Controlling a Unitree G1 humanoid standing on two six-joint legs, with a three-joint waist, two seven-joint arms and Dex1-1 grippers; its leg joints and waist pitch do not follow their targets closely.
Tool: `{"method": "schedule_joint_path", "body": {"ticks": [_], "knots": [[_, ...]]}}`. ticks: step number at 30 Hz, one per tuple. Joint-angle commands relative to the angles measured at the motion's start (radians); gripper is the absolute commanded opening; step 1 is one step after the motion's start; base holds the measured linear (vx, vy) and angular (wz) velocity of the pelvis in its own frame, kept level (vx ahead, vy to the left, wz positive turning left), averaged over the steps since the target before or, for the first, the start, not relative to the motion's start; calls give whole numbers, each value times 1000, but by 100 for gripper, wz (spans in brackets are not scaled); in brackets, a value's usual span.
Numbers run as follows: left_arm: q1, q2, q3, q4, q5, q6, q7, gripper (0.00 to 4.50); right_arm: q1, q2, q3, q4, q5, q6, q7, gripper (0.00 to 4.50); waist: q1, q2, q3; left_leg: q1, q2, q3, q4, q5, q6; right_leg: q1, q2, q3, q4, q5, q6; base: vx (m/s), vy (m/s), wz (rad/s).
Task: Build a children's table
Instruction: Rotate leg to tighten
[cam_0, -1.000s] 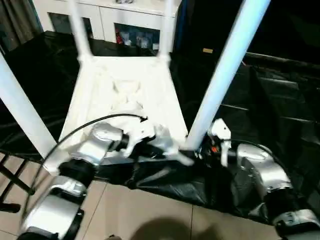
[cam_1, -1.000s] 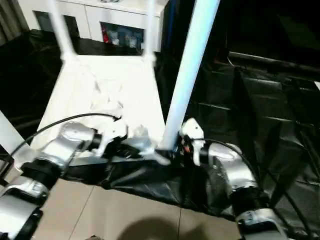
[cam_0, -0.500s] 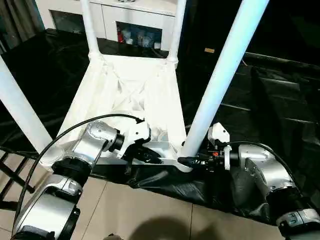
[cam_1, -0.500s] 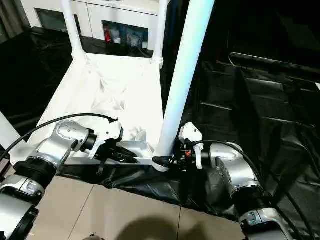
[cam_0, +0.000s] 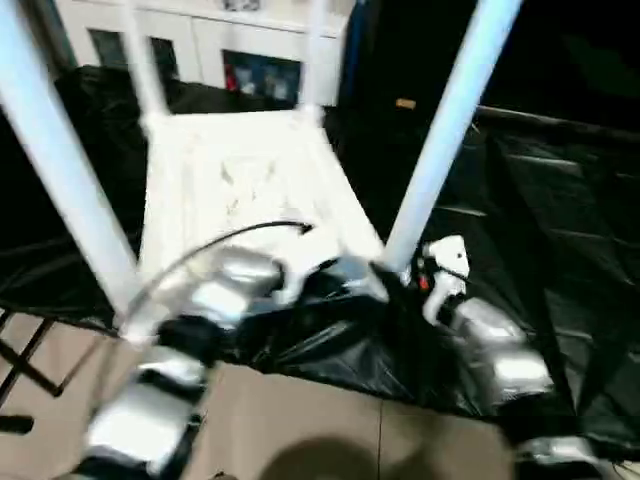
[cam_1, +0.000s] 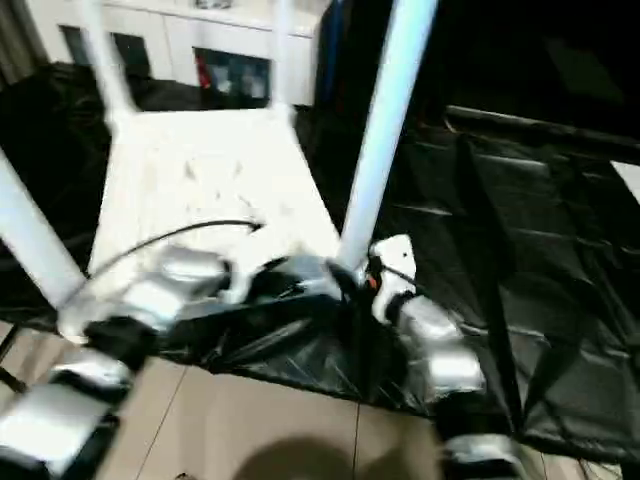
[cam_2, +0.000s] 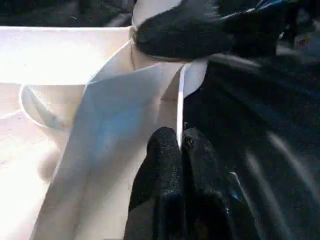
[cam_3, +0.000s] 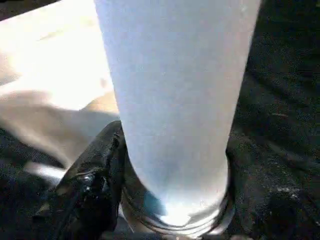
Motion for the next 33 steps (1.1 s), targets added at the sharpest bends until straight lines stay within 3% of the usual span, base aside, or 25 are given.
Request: {"method": "schedule_joint_path", "body": {"ticks": [1, 5, 7, 9, 10, 18, 21, 23, 25, 30, 33], "knots": [[16, -74, -17, 38, -15, 3, 55, 0, -24, 57, 34, 35, -27, -4, -72, 263, 0, -2, -44, 2, 2, 6, -66, -235, 15, 27, -18, 28, -93, -157, -181, 0, 0, 0], [19, -97, -31, 42, 0, -5, 76, 0, -50, 100, 58, 67, -49, -31, -109, 263, -6, -2, -45, 1, 0, 8, -63, -234, 28, 27, -16, 30, -94, -128, -176, 0, 0, 0], [25, -90, -28, 32, -5, -16, 59, 0, -47, 97, 43, 63, -37, -75, -85, 333, -5, -2, -46, 1, -1, 10, -62, -230, 40, 27, -15, 32, -94, -101, -183, 0, 0, 0], [31, -76, -26, 21, -10, -20, 43, 0, -44, 77, 30, 56, -23, -90, -50, 333, -5, -1, -46, 1, -1, 10, -62, -231, 45, 27, -14, 32, -94, -97, -186, 0, 0, 0], [37, -60, -24, 12, -19, -32, 11, 0, -39, 51, 29, 47, -17, -94, -10, 369, -4, -3, -47, 0, 0, 11, -61, -227, 54, 29, -14, 32, -92, -80, -190, 0, 0, 0], [73, 23, -26, -37, -69, -96, -180, 0, -5, -80, 49, -18, 29, -90, 230, 377, 1, -2, -54, -1, 2, 16, -48, -136, 119, 34, -11, 34, -74, 103, -246, 0, 0, 0], [78, 75, -41, -49, -76, -123, -284, 0, 33, -153, 89, -98, 68, -60, 416, 377, 6, -9, -55, 1, 4, 16, -45, -106, 149, 37, -10, 33, -67, 170, -260, 0, 0, 0], [79, 105, -40, -55, -92, -140, -359, 0, 51, -205, 120, -137, 76, -34, 528, 377, 9, -5, -57, 3, 5, 16, -42, -87, 168, 38, -8, 33, -64, 203, -277, 0, 0, 0], [77, 113, -40, -57, -96, -141, -379, 0, 55, -222, 131, -147, 78, -24, 564, 377, 10, -8, -54, 3, 6, 17, -42, -95, 171, 35, -10, 32, -64, 193, -285, 0, 0, 0], [64, 151, -43, -49, -103, -160, -457, 0, 53, -296, 192, -162, 62, -10, 711, 377, 14, -5, -51, 8, 10, 17, -47, -148, 130, 32, -14, 34, -71, 89, -283, 0, 0, 0], [57, 172, -56, -42, -98, -170, -496, 0, 39, -320, 217, -153, 50, -7, 760, 340, 16, -6, -51, 8, 9, 18, -47, -153, 125, 31, -13, 35, -71, 89, -282, 0, 0, 0]]}}
